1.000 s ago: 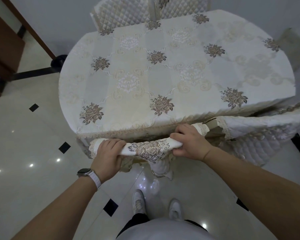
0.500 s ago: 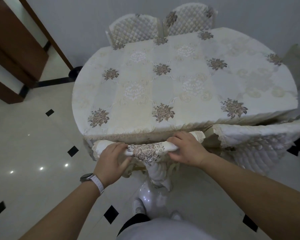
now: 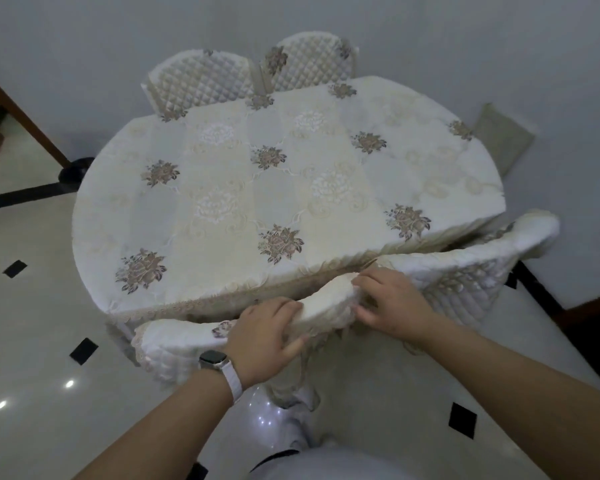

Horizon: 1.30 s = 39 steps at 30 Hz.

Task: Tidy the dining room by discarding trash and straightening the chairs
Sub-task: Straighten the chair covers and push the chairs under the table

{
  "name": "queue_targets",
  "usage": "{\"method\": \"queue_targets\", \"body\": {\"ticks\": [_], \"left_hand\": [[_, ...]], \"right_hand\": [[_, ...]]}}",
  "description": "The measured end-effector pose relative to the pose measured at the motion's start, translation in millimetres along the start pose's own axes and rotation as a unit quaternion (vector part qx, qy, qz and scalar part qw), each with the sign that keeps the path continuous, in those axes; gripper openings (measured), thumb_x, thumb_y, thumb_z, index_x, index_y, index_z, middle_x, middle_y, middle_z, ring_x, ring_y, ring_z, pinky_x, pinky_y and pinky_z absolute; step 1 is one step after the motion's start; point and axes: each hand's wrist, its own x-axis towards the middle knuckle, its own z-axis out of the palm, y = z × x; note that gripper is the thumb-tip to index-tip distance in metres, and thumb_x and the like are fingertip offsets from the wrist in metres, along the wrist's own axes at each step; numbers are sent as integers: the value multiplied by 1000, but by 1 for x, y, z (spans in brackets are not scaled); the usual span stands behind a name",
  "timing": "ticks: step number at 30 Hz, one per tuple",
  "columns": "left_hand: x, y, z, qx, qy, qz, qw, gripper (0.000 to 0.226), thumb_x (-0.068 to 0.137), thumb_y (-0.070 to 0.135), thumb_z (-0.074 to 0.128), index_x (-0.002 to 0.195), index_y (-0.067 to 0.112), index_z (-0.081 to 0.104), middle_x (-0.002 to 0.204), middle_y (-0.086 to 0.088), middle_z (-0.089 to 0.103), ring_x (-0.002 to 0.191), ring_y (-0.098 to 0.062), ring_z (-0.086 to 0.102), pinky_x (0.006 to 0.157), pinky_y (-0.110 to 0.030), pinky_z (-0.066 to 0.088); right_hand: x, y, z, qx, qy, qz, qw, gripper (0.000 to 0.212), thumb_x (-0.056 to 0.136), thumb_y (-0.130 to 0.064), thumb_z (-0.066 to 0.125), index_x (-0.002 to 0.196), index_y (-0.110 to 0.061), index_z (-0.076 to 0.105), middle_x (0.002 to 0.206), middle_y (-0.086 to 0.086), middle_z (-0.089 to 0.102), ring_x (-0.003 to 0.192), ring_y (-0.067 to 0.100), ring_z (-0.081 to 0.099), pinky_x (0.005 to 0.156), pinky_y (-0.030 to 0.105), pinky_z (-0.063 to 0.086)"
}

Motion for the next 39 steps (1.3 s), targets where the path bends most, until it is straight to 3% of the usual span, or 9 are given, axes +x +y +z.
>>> {"method": "queue_targets", "body": {"ticks": [7, 14, 18, 21, 25, 31, 39], "left_hand": [[57, 31, 27, -83, -7, -8, 997, 50, 90, 49, 57, 133, 24, 53, 124, 3, 63, 114, -19, 57, 92, -36, 47], [80, 41, 39, -42, -57, -25, 997, 47, 90, 45, 55, 131, 22, 52, 126, 1, 59, 118, -22, 54, 95, -41, 47], [88, 44, 41, -5, -81, -42, 996, 45, 91, 45, 53, 130, 23, 50, 128, 2, 55, 118, -21, 53, 92, -40, 48], [90, 48, 43, 65, -100, -67, 991, 36, 91, 47, 49, 119, 24, 49, 121, 2, 56, 106, -23, 57, 79, -39, 51], [94, 54, 43, 140, -112, -106, 978, 35, 94, 52, 43, 116, 26, 50, 110, 2, 59, 94, -23, 60, 66, -35, 47], [90, 53, 51, 214, -69, -62, 972, 34, 91, 53, 44, 98, 24, 61, 80, 3, 64, 63, -21, 62, 46, -29, 37], [93, 53, 53, 225, -21, -48, 973, 38, 84, 52, 44, 87, 20, 65, 64, 2, 58, 46, -23, 55, 43, -23, 26]], "right_hand": [[-33, 38, -31, -87, 21, 103, 991, 44, 69, -32, 79, 106, -12, 67, 105, 6, 66, 95, 30, 63, 84, 42, 49], [-34, 69, -37, -132, 25, 136, 982, 48, 68, -26, 78, 112, -12, 65, 110, 7, 65, 100, 30, 62, 86, 41, 48], [-20, 99, -37, -161, -19, 114, 980, 46, 70, -28, 74, 112, -12, 63, 111, 8, 64, 101, 32, 61, 88, 45, 47], [-8, 117, -37, -178, -71, 87, 978, 42, 76, -33, 69, 114, -16, 62, 111, 7, 65, 102, 31, 61, 89, 43, 45], [10, 137, -39, -174, -133, 11, 976, 42, 80, -42, 64, 114, -18, 60, 108, 3, 66, 93, 27, 63, 73, 35, 46], [28, 153, -39, -173, -162, -60, 970, 35, 91, -48, 50, 113, -21, 50, 108, -1, 58, 96, 24, 60, 62, 30, 32], [30, 158, -40, -137, -155, -75, 976, 35, 91, -52, 51, 109, -21, 52, 106, 0, 58, 98, 25, 60, 62, 31, 33]]}}
